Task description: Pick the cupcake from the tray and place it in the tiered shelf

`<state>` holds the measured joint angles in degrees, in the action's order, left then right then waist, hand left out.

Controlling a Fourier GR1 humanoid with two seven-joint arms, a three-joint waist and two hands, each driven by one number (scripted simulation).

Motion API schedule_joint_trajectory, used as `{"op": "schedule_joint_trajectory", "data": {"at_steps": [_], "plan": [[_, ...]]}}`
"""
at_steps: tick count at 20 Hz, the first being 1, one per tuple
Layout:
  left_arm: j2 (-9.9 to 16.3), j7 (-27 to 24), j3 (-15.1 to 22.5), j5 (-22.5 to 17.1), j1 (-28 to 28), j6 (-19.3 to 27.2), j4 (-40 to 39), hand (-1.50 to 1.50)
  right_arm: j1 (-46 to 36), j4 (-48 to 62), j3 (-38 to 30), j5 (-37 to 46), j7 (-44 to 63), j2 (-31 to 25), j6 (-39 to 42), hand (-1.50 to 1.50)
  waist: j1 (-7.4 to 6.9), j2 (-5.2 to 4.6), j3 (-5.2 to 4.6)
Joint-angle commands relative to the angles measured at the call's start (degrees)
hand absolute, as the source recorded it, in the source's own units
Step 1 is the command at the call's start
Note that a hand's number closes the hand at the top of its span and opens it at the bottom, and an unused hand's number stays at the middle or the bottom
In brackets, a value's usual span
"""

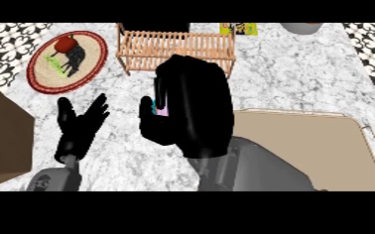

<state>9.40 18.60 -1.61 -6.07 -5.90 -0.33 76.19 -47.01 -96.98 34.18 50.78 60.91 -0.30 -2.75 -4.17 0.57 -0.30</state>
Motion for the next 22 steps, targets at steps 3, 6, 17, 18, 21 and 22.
{"op": "schedule_joint_trajectory", "data": {"at_steps": [3, 6, 17, 18, 21, 22], "plan": [[0.64, -1.5, -0.51, 0.08, 1.39, -0.5, 0.2, 0.0, -20.61, 8.11, -4.02, -5.26, 15.93, 0.28, -0.8, 1.5, 0.34, -0.33, 0.05], [1.15, -2.23, -2.0, -1.1, -0.02, -1.34, -2.15, 0.0, -27.3, 15.3, -8.5, -7.34, 16.03, 0.27, -2.88, 1.5, 0.12, -0.74, -0.04], [-0.67, -2.21, -0.8, 0.7, 1.23, 1.24, 0.72, 0.0, -42.99, 44.04, -22.07, -10.72, -1.24, 0.28, -5.6, 1.5, 1.65, -1.11, 0.16], [-1.46, -1.99, -0.78, 0.0, 1.42, 0.75, -0.92, 0.0, -45.26, 42.0, -21.0, -13.23, 2.93, 0.28, -2.8, 1.5, 2.32, -0.78, 0.18], [0.1, 0.05, -1.61, 0.05, 0.97, 1.21, 1.55, 0.0, -47.6, 51.82, -25.45, -13.7, -5.83, 0.23, -3.05, 1.5, 1.81, -1.04, 0.19], [1.42, -0.82, -2.2, -1.0, 2.71, -1.12, 1.78, 0.0, -44.75, 51.94, -22.98, -12.58, -7.43, 0.28, -5.27, 1.5, 2.15, -0.92, 0.21]]}}
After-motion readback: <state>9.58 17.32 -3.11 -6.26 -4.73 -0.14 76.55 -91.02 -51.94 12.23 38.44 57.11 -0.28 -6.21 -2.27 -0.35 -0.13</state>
